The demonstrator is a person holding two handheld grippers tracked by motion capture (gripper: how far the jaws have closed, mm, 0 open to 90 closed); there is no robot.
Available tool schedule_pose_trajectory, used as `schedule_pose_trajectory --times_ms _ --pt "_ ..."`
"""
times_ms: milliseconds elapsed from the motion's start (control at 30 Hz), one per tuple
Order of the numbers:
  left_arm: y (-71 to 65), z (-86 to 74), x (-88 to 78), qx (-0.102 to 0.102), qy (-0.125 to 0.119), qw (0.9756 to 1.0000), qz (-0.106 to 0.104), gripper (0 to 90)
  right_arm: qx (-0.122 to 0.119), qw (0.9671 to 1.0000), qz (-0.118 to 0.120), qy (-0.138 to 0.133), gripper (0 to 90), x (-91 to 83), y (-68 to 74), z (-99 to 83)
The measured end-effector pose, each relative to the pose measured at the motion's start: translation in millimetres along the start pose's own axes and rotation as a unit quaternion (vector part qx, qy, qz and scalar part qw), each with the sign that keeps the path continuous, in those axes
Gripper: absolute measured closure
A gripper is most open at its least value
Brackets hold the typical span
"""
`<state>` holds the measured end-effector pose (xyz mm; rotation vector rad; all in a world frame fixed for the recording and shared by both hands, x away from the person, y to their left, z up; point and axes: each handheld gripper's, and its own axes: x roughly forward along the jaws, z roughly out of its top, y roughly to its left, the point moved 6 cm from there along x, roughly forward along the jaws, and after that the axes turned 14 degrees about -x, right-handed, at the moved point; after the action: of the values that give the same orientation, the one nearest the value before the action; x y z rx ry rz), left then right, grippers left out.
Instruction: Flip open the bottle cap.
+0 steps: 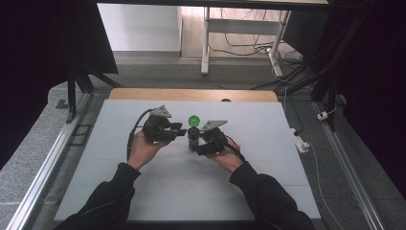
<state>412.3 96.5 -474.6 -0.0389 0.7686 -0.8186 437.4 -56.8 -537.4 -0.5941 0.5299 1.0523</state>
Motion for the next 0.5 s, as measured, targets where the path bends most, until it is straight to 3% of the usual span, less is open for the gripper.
schedule_pose_trajectory --times_ms 167,367,500 --pt "-3.3 -5.5 -7.5 -0.003 0.003 1.0 -0.006 51.2 0.01 0.9999 0.008 0.0 31.6 -6.3 3.0 -0.7" --pt "-10.4 -15.4 -10.7 0.01 0.012 0.9998 -0.008 36.9 0.025 0.9995 0.017 0.004 26.8 -14.5 5.3 -3.8" --pt "-15.3 -21.0 -12.1 0.007 0.014 0.9998 -0.014 24.1 0.018 0.9997 0.014 0.006 23.9 -19.9 7.3 -4.8"
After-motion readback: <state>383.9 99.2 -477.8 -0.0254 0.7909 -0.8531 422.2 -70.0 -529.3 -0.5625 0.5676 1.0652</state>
